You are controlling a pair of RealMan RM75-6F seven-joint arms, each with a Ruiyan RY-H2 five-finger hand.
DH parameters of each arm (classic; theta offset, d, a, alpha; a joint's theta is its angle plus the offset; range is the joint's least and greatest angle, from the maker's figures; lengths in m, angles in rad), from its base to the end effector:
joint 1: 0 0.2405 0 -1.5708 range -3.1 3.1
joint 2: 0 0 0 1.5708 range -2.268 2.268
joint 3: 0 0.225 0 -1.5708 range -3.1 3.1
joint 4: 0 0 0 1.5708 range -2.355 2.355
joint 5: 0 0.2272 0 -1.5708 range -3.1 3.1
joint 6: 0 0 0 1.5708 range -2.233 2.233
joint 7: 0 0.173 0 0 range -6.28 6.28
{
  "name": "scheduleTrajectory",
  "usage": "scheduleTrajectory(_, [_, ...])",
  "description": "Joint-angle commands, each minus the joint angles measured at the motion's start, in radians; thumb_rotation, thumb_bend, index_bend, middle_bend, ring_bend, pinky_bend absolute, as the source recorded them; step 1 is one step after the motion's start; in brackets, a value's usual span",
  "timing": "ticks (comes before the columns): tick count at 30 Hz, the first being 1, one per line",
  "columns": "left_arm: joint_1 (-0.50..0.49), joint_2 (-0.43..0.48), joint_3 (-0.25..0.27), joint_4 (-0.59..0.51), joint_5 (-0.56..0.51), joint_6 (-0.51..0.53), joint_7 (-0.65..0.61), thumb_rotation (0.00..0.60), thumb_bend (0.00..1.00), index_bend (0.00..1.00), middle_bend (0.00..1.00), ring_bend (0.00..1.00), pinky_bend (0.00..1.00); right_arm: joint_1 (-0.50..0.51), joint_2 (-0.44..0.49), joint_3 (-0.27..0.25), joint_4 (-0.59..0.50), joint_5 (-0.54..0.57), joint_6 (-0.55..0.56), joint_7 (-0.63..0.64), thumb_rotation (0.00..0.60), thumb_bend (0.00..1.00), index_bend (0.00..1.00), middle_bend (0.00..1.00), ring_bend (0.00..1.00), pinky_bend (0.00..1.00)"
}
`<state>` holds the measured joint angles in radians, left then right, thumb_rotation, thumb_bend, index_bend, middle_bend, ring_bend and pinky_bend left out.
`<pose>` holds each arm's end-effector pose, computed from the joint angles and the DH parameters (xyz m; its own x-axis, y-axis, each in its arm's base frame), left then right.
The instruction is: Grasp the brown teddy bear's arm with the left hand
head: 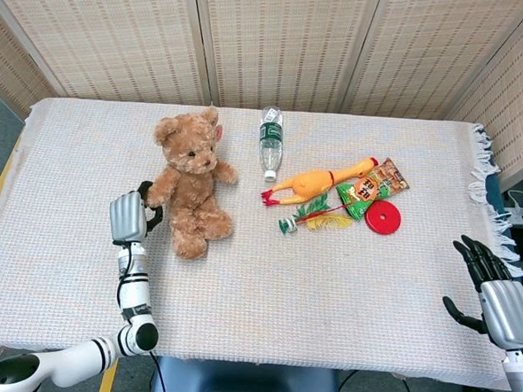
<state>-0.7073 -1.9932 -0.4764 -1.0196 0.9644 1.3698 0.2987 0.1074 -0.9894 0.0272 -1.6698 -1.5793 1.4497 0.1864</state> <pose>-0.1485 0.3938 -0.0231 0.1410 -0.1805 0.9734 0.9824 0.1475 -0.1150 -0.2784 -0.2094 0.1476 0.2993 -0.0626 0.9521 -0.9513 -0.0961 0.2927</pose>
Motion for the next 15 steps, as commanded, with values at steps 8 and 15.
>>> scheduleTrajectory(8, [0.018,0.033,0.011,-0.068,-0.043,-0.064,0.052,0.600,0.52,0.47,0.65,0.53,0.56,0.003,-0.005,0.003,-0.001,0.009,-0.005,-0.010,0.600,0.19,0.00,0.00,0.00,0.13])
scheduleTrajectory(15, [0.047,0.067,0.059,-0.097,0.054,-0.044,-0.041,0.600,0.46,0.08,0.20,0.25,0.51,0.004,-0.004,0.002,-0.002,0.009,-0.010,-0.012,0.600,0.19,0.00,0.00,0.00,0.13])
